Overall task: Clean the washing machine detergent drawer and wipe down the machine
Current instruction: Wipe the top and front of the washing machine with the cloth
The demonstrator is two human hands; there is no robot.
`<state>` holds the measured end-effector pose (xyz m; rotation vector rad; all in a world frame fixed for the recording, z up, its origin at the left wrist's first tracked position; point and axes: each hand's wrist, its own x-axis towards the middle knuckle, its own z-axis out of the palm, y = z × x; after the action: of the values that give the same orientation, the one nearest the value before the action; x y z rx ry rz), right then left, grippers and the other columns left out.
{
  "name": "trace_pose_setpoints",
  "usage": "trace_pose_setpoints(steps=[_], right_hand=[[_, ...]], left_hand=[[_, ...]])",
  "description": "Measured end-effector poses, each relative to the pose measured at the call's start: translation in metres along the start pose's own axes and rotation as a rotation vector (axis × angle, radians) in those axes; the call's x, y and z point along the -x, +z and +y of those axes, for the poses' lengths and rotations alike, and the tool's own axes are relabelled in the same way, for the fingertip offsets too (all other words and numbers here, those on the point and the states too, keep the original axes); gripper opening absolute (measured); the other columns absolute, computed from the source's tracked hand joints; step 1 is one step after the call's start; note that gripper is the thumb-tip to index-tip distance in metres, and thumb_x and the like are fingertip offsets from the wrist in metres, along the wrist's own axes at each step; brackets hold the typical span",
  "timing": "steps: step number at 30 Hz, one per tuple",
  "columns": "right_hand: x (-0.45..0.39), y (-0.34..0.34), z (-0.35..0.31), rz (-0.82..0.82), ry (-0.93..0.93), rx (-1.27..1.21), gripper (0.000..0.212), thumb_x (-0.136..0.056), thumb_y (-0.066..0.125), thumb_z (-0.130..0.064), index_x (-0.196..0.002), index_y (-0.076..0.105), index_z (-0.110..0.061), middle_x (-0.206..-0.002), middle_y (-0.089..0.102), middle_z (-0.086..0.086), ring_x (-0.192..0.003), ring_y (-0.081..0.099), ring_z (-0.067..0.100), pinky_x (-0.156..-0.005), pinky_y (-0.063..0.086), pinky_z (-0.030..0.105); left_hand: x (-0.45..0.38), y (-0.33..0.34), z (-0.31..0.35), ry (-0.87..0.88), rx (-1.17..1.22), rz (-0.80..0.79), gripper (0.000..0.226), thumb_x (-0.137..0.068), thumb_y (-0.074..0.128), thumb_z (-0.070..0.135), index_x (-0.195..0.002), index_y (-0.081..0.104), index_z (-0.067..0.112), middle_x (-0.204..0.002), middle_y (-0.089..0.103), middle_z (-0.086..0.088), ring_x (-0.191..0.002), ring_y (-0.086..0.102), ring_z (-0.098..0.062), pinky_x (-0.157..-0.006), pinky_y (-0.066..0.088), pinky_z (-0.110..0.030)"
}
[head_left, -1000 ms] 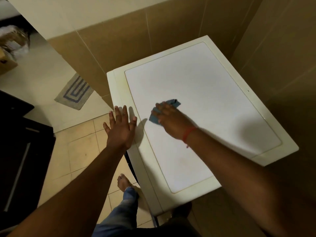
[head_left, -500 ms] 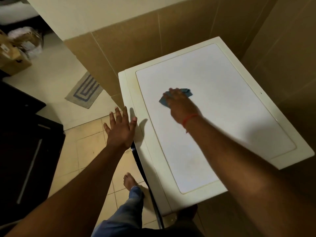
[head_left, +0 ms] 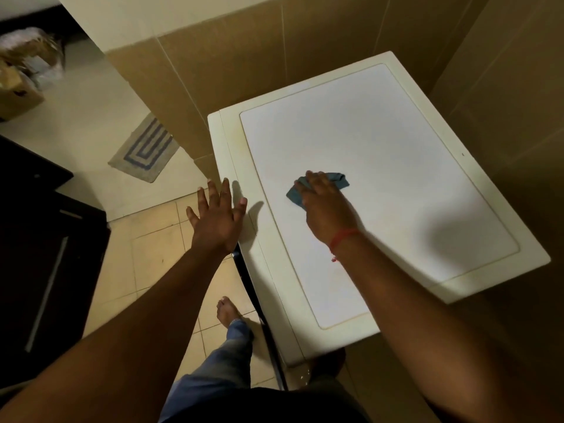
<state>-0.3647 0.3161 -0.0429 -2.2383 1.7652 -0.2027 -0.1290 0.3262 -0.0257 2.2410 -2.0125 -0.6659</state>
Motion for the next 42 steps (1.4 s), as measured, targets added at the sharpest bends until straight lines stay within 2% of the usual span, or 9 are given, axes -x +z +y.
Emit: trace_pose_setpoints(steps=[3, 7, 11, 15, 18, 24, 32, 39, 42], right_hand=[[0.066, 0.012, -0.013, 0.048, -0.094, -0.02, 0.064, -0.079, 0.04, -0.001, -0.143, 0.046, -0.011, -0.152, 0.037, 0.013, -0.142, 0.031, 0.034, -0.12, 0.02, 0.043], [0.147, 0.029, -0.047, -0.032, -0.142, -0.095, 0.067, -0.083, 0.05, -0.005, -0.148, 0.039, -0.017, -0.158, 0.028, 0.007, -0.148, 0.019, 0.031, -0.117, 0.025, 0.048], [0.087, 0.037, -0.069, -0.04, -0.297, -0.06, 0.067, -0.078, 0.048, -0.003, -0.144, 0.044, -0.017, -0.155, 0.033, 0.011, -0.144, 0.024, 0.034, -0.116, 0.027, 0.051], [0.026, 0.034, -0.083, -0.05, -0.26, -0.09, 0.051, -0.085, 0.056, -0.002, -0.134, 0.056, -0.013, -0.15, 0.041, 0.012, -0.143, 0.029, 0.037, -0.113, 0.031, 0.053], [0.076, 0.036, -0.075, -0.04, -0.376, -0.086, 0.045, -0.087, 0.052, -0.008, -0.131, 0.059, -0.014, -0.147, 0.046, 0.012, -0.139, 0.035, 0.039, -0.111, 0.034, 0.054], [0.179, 0.025, -0.047, -0.187, -0.518, -0.093, 0.048, -0.092, 0.041, -0.028, -0.14, 0.045, -0.029, -0.154, 0.037, 0.001, -0.144, 0.03, 0.029, -0.112, 0.035, 0.046], [0.05, 0.038, -0.073, -0.014, -0.254, -0.072, 0.05, -0.086, 0.062, -0.013, -0.134, 0.056, -0.024, -0.151, 0.041, 0.009, -0.141, 0.032, 0.036, -0.111, 0.034, 0.051], [0.141, 0.039, -0.068, -0.028, -0.209, -0.085, 0.058, -0.091, 0.053, -0.017, -0.146, 0.04, -0.03, -0.158, 0.029, 0.003, -0.148, 0.018, 0.028, -0.119, 0.022, 0.045], [0.136, 0.039, -0.067, -0.016, -0.188, -0.067, 0.058, -0.091, 0.054, -0.017, -0.145, 0.04, -0.032, -0.158, 0.03, 0.002, -0.148, 0.019, 0.028, -0.118, 0.024, 0.045]], left_hand=[[-0.002, -0.004, 0.006, 0.001, 0.044, 0.032, 0.076, -0.09, 0.002, 0.069, -0.156, -0.004, 0.029, -0.164, -0.011, -0.003, -0.149, -0.016, -0.026, -0.117, -0.006, -0.059], [-0.003, -0.005, -0.004, -0.046, 0.045, 0.045, 0.073, -0.094, 0.004, 0.066, -0.156, -0.003, 0.028, -0.164, -0.011, -0.002, -0.15, -0.016, -0.026, -0.117, -0.006, -0.06], [-0.002, 0.004, -0.014, -0.151, 0.085, 0.039, 0.069, -0.096, 0.007, 0.064, -0.156, -0.002, 0.03, -0.164, -0.011, -0.002, -0.15, -0.015, -0.026, -0.117, -0.006, -0.06], [0.002, 0.005, -0.001, -0.219, 0.178, 0.058, 0.067, -0.098, 0.008, 0.061, -0.156, 0.001, 0.028, -0.164, -0.01, -0.003, -0.15, -0.013, -0.027, -0.116, -0.006, -0.06], [-0.001, -0.002, 0.001, -0.158, 0.151, 0.076, 0.068, -0.098, 0.008, 0.063, -0.156, 0.0, 0.029, -0.164, -0.01, -0.002, -0.15, -0.013, -0.027, -0.116, -0.007, -0.06], [0.003, 0.0, -0.012, -0.16, 0.094, 0.08, 0.069, -0.096, 0.006, 0.063, -0.156, -0.002, 0.029, -0.164, -0.011, -0.003, -0.15, -0.014, -0.027, -0.116, -0.006, -0.059], [0.009, 0.004, -0.009, -0.105, 0.017, 0.034, 0.072, -0.094, 0.004, 0.066, -0.155, -0.004, 0.03, -0.164, -0.013, -0.002, -0.149, -0.016, -0.027, -0.116, -0.006, -0.06], [-0.003, -0.003, 0.005, -0.049, 0.042, 0.049, 0.071, -0.095, 0.005, 0.066, -0.156, -0.004, 0.029, -0.164, -0.012, -0.003, -0.149, -0.016, -0.026, -0.116, -0.007, -0.059], [-0.001, -0.001, 0.001, -0.054, 0.035, 0.04, 0.071, -0.096, 0.006, 0.065, -0.156, -0.003, 0.028, -0.164, -0.012, -0.003, -0.149, -0.016, -0.027, -0.117, -0.007, -0.059]])
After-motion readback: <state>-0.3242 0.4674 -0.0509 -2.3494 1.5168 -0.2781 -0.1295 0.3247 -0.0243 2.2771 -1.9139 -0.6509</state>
